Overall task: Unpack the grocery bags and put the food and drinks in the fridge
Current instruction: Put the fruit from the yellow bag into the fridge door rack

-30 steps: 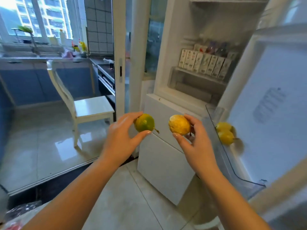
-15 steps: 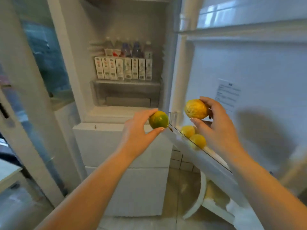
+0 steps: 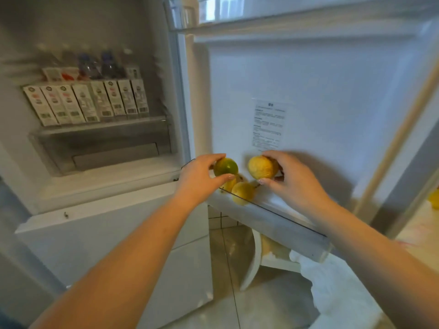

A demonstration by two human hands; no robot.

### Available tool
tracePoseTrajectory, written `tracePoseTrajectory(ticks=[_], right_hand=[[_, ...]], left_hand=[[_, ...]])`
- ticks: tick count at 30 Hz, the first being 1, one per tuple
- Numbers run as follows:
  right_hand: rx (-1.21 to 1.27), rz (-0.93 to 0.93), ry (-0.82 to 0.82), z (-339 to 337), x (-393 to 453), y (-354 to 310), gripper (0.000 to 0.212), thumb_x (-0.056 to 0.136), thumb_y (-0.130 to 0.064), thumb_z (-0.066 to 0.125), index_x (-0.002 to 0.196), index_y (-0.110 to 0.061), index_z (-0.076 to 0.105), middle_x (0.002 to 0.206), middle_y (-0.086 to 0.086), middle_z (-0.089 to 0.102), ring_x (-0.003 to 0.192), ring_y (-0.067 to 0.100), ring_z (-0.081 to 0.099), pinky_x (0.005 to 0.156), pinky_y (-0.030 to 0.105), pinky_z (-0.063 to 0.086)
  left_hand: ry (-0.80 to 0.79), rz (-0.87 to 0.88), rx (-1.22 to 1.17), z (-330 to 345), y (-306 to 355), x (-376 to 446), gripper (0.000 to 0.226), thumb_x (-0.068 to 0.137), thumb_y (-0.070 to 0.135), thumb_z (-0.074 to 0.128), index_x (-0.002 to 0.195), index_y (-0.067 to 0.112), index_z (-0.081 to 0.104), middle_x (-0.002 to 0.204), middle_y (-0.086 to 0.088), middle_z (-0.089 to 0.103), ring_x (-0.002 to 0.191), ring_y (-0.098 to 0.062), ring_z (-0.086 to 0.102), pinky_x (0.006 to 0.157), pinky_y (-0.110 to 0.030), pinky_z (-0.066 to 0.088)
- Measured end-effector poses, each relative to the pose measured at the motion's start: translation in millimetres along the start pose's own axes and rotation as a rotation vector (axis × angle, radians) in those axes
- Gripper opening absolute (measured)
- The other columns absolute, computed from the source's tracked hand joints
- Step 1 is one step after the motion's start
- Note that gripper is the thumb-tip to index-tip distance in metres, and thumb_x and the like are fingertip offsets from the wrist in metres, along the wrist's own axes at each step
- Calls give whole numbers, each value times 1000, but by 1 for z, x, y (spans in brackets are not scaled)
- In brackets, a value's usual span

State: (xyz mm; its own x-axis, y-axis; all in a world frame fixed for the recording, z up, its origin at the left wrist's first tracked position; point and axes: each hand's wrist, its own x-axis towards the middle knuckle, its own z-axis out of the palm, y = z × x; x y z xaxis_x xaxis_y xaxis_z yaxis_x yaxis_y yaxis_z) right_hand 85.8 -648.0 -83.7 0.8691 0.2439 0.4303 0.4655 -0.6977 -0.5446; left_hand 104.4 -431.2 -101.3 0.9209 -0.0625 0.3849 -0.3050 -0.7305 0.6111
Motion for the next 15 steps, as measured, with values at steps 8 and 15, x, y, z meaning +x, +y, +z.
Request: tracePoseTrajectory(ticks=[8,15], right_hand=[[-344,-163,-127,8,30,-7,57,83,-33,66,134,-28,41,135,-5,40,120,18,43,92,36,44],[-521,-225,-201,33,39,-2,54,85,-38,62,135,-32,41,135,-9,46,120,19,44,91,35,43]], left_hand=[[-35,-19,126,0,-13,22,56,75,48,71,126,32,54,123,3,56,110,-15,56,93,-45,47],[-64,-40,124,-3,-25,22,57,75,41,73,128,30,54,126,4,56,111,-12,54,94,-33,46]])
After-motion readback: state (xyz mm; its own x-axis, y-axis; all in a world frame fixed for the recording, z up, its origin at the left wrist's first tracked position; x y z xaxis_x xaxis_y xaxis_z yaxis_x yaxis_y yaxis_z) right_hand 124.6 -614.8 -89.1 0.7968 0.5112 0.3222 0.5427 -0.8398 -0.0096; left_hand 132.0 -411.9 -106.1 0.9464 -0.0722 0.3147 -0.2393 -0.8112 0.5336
